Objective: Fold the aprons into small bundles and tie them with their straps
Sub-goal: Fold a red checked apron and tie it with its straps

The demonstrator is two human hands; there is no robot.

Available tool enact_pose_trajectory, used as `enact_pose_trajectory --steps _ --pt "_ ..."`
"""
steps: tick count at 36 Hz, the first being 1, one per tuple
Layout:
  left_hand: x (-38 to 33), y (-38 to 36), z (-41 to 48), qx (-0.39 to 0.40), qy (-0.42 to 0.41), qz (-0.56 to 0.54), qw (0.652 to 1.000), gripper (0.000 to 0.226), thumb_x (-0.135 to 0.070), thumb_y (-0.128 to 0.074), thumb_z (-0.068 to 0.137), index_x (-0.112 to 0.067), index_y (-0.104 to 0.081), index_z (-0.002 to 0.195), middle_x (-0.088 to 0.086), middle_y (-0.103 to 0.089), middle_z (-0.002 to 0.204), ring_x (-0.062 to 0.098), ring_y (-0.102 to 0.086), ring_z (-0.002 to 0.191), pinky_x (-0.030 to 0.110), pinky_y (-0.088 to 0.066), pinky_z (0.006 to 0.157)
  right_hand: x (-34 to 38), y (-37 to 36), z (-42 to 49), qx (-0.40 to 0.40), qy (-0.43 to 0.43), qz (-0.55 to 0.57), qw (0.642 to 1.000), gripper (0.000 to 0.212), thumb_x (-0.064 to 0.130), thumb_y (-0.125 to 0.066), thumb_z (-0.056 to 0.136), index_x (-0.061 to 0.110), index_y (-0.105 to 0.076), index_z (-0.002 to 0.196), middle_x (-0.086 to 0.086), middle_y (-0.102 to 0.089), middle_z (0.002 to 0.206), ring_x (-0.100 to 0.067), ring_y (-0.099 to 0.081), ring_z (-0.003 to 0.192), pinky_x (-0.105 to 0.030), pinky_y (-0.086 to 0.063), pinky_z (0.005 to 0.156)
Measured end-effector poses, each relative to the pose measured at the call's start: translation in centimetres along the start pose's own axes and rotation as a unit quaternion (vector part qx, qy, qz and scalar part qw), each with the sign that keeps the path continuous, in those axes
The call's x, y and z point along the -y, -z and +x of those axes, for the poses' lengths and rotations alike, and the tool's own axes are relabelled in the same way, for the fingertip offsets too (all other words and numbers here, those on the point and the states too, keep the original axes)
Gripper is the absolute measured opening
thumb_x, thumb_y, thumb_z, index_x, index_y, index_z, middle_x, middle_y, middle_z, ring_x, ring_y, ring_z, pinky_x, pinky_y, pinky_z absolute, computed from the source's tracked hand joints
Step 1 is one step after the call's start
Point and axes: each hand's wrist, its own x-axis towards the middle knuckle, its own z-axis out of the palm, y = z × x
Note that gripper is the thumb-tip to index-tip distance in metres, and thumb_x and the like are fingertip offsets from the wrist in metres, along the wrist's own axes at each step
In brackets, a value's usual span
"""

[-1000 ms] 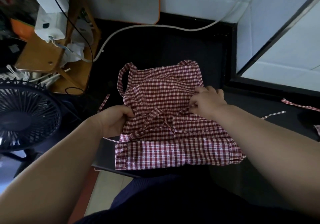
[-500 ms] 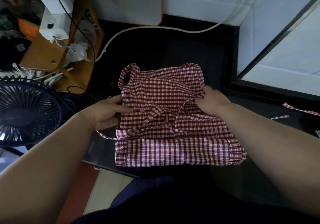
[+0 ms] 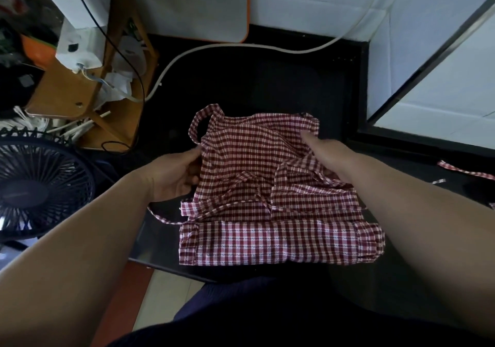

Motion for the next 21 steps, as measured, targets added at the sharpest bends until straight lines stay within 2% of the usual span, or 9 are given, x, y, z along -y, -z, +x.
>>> enact_pose_trajectory --steps 2,4,6,9,11,13,17,19,21 --pt "0.0 -0.1 0.1 0.007 -0.009 0.056 0.998 0.042 -0.054 -0.055 0.087 -0.024 -0.064 0.115 -0.002 -0.07 0.112 0.016 -0.062 0.104 0.035 -0.042 0.101 -0.1 0.0 0.1 0.004 0.037 -0.096 0.995 0.059 0.059 -0.051 0.089 0.012 -0.058 0.124 -0.007 -0.06 0.125 -0.023 -0.057 0.109 -0.03 -0.044 0.096" --pt "0.1 -0.6 0.2 -0.019 -0.028 0.141 0.989 0.017 -0.029 -0.058 0.094 -0.025 -0.063 0.111 -0.001 -0.068 0.116 0.018 -0.059 0.114 0.038 -0.042 0.105 0.1 -0.2 0.0 -0.035 0.082 -0.165 0.982 0.035 0.038 -0.048 0.097 0.01 -0.062 0.112 -0.01 -0.063 0.114 -0.022 -0.058 0.098 -0.028 -0.045 0.085" --pt "0.2 -1.1 0.7 -0.07 -0.05 0.103 0.991 0.021 -0.011 -0.051 0.097 -0.019 -0.062 0.114 0.003 -0.067 0.116 0.02 -0.062 0.11 0.034 -0.048 0.096 0.1 -0.3 0.3 -0.08 0.1 -0.141 0.982 0.031 0.027 -0.039 0.102 0.005 -0.058 0.113 -0.012 -0.061 0.111 -0.02 -0.056 0.087 -0.027 -0.043 0.075" --pt "0.3 -0.8 1.0 -0.226 -0.1 -0.052 0.968 0.025 -0.017 -0.043 0.102 -0.013 -0.056 0.123 0.007 -0.067 0.098 0.021 -0.064 0.087 0.036 -0.054 0.081 -0.2 -0.2 0.7 -0.15 0.074 -0.135 0.976 0.029 0.017 -0.034 0.103 0.0 -0.047 0.122 -0.018 -0.056 0.116 -0.027 -0.055 0.094 -0.027 -0.037 0.074" --pt "0.3 0.1 0.9 -0.352 -0.141 0.028 0.925 0.017 -0.026 -0.042 0.103 -0.02 -0.056 0.111 0.007 -0.064 0.091 0.017 -0.058 0.075 0.038 -0.053 0.076 -0.8 0.0 1.1 -0.161 0.05 -0.161 0.972 0.029 0.012 -0.035 0.101 -0.001 -0.042 0.126 -0.02 -0.053 0.122 -0.032 -0.054 0.105 -0.031 -0.04 0.079" --pt "0.2 0.8 0.5 -0.418 -0.184 0.122 0.881 0.014 -0.03 -0.041 0.102 -0.024 -0.053 0.104 0.0 -0.061 0.086 0.016 -0.056 0.074 0.035 -0.049 0.073 -1.2 0.0 1.0 -0.164 0.04 -0.169 0.971 0.029 0.009 -0.036 0.099 -0.001 -0.041 0.126 -0.02 -0.052 0.124 -0.032 -0.054 0.104 -0.034 -0.041 0.08" --pt "-1.6 0.4 -0.2 -0.375 -0.208 0.055 0.902 0.016 -0.029 -0.047 0.1 -0.02 -0.06 0.1 -0.001 -0.057 0.072 0.013 -0.051 0.056 0.027 -0.041 0.05 -1.0 -0.7 0.4 -0.17 0.065 -0.141 0.973 0.026 0.023 -0.038 0.1 0.006 -0.04 0.12 -0.017 -0.055 0.118 -0.029 -0.055 0.096 -0.034 -0.043 0.075" --pt "-2.6 -0.4 -0.4 -0.323 -0.204 0.011 0.924 0.014 -0.024 -0.051 0.098 -0.018 -0.063 0.095 -0.002 -0.057 0.068 0.008 -0.051 0.049 0.022 -0.04 0.045 -0.5 -1.3 -0.1 -0.197 0.103 -0.154 0.963 0.037 0.033 -0.046 0.096 0.011 -0.038 0.125 -0.015 -0.051 0.125 -0.032 -0.053 0.107 -0.043 -0.046 0.088" --pt "-3.4 -1.1 -0.7 -0.266 -0.207 -0.02 0.941 0.013 -0.024 -0.052 0.098 -0.018 -0.063 0.092 -0.005 -0.057 0.064 0.004 -0.051 0.047 0.019 -0.038 0.044 0.1 -1.9 -1.0 -0.217 0.16 -0.225 0.936 0.055 0.039 -0.052 0.092 0.015 -0.035 0.138 -0.013 -0.043 0.137 -0.033 -0.044 0.124 -0.047 -0.038 0.103"
